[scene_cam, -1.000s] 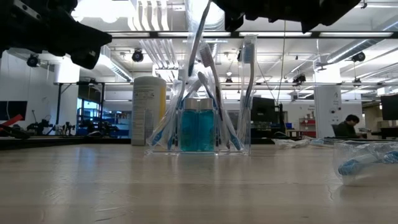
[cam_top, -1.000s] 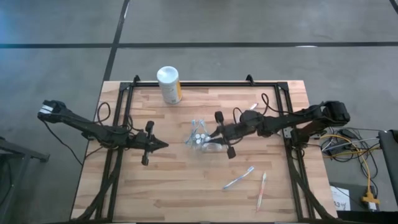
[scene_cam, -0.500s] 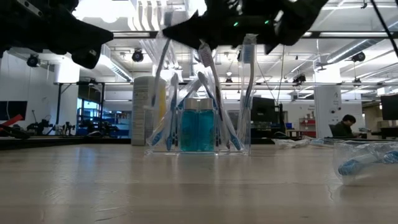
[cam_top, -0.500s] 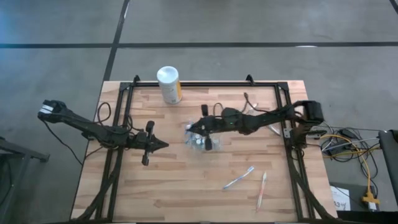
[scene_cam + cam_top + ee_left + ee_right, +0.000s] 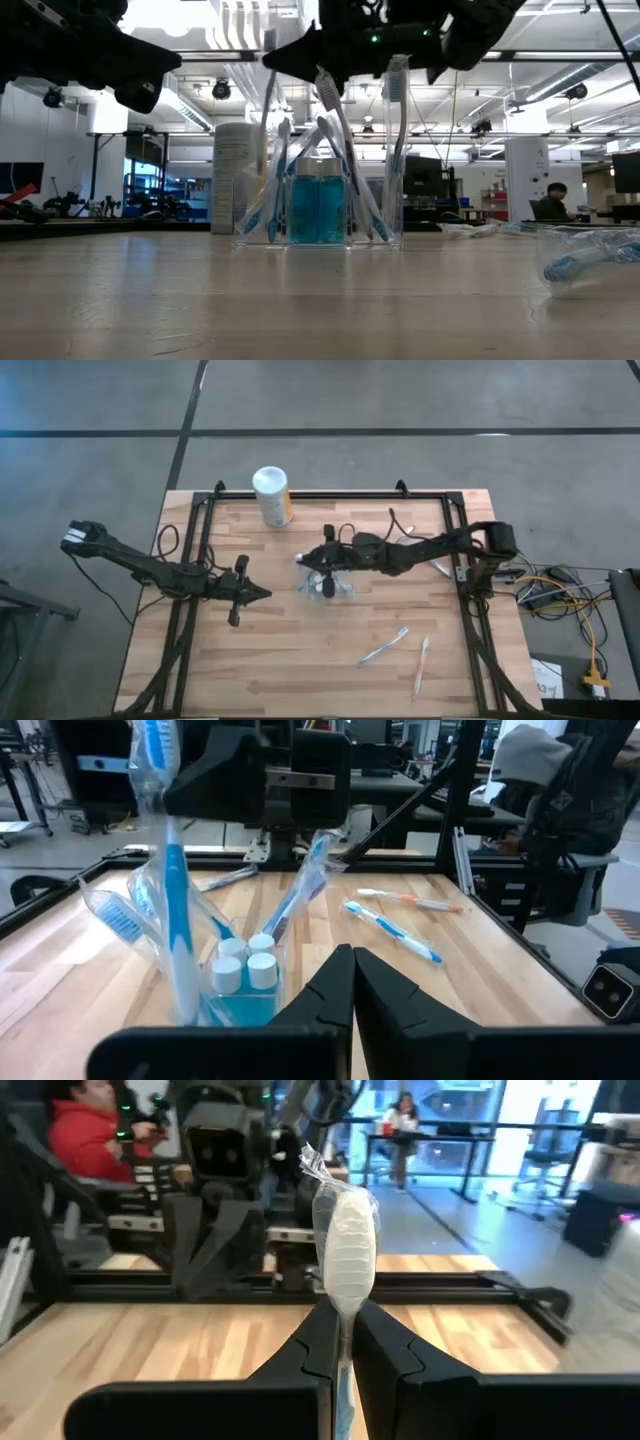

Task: Pick & Place toothbrushing station
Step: Put the blue toothbrush into the transparent organizer, then put the purple toothbrush into the transparent organizer

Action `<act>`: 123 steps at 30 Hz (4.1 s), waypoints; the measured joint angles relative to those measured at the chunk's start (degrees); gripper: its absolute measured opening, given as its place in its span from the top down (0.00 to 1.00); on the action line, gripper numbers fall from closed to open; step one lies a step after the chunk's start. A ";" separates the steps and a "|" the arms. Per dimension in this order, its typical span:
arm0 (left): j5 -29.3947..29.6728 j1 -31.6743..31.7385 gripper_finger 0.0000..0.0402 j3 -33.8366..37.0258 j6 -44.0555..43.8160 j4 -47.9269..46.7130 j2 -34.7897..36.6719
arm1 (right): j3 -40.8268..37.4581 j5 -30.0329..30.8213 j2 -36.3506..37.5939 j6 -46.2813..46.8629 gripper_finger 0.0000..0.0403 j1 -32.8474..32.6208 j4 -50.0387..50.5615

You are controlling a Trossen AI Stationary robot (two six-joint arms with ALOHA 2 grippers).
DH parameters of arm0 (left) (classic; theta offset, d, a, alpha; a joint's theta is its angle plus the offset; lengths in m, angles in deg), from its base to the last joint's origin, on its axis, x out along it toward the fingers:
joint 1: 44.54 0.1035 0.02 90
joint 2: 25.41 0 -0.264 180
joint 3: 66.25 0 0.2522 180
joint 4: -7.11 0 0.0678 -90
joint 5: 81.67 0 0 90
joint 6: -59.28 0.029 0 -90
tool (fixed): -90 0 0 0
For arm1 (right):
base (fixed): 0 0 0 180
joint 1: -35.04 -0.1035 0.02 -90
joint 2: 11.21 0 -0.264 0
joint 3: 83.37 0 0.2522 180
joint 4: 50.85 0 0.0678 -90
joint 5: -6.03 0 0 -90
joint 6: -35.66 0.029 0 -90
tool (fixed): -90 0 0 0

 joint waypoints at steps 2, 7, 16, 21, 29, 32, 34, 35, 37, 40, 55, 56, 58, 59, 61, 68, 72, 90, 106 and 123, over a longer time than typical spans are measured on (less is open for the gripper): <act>-0.09 -0.01 0.98 0.00 -0.15 0.04 0.02 | -0.69 1.84 2.08 0.28 0.97 -0.38 2.90; -0.09 -0.03 0.98 0.00 -0.71 0.05 0.02 | -0.71 4.96 5.95 -1.46 0.97 -2.32 8.44; 0.84 -0.03 0.98 0.00 -0.69 0.08 0.02 | -1.09 6.55 4.79 2.84 0.97 -3.48 9.22; 1.34 -0.03 0.98 -0.02 -0.69 0.39 0.02 | -1.49 7.94 1.36 3.59 0.97 -3.61 7.14; 1.71 -0.03 0.98 -0.02 -1.61 0.56 0.05 | -3.64 9.07 -2.60 7.18 0.97 -3.61 3.96; 2.25 -0.01 0.98 -0.04 -1.71 1.08 0.14 | -3.92 8.90 -2.59 7.15 0.97 -3.59 4.13; 2.53 -0.01 0.98 -0.04 -2.47 1.06 0.17 | -3.92 7.36 -2.32 7.11 0.96 -3.59 5.46; 2.57 -0.01 0.98 -0.04 -3.05 1.03 0.17 | -3.91 6.61 -2.23 7.28 0.94 -3.59 6.26; 2.58 -0.01 0.98 -0.04 -3.89 0.99 0.17 | -3.90 5.29 -2.09 7.82 0.90 -3.61 7.69; 2.58 -0.01 0.98 -0.04 -4.04 1.02 0.26 | -3.91 4.19 -1.94 8.65 0.80 -3.61 9.84; 2.56 -0.03 0.98 -0.04 -7.86 1.48 0.15 | -3.92 4.57 6.99 10.54 0.47 -5.45 15.91; 2.56 -0.03 0.98 -0.04 -7.86 1.48 0.15 | -3.92 4.59 8.22 10.28 0.47 -5.45 16.55; 2.56 -0.03 0.98 -0.04 -7.86 1.46 0.15 | -3.93 4.71 11.12 10.10 0.46 -5.48 18.98; 2.58 -0.03 0.98 -0.04 -7.86 1.48 0.17 | -3.98 4.83 12.40 10.10 0.46 -5.49 19.97; 2.59 -0.01 0.98 -0.04 -7.47 1.57 0.34 | -4.00 4.93 15.28 9.88 0.46 -5.49 22.47; 3.43 0.04 0.98 -0.07 -5.56 2.56 0.61 | -4.05 5.30 24.47 6.71 0.47 -5.45 29.01; 3.63 0.06 0.98 -0.07 -6.09 2.52 0.68 | -4.49 5.70 30.57 1.68 0.47 -5.53 30.90; 2.42 -3.35 0.99 -7.18 -8.91 6.08 -25.35 | -36.64 8.97 57.67 -3.18 0.97 -5.51 19.47; -2.06 16.40 0.99 -17.41 -0.87 -1.49 -29.73 | -49.37 10.41 57.42 -1.65 0.98 -5.82 0.91; -8.48 18.30 0.99 -21.94 -1.34 -6.89 -28.21 | -48.70 10.07 57.27 -2.48 0.98 -5.83 0.85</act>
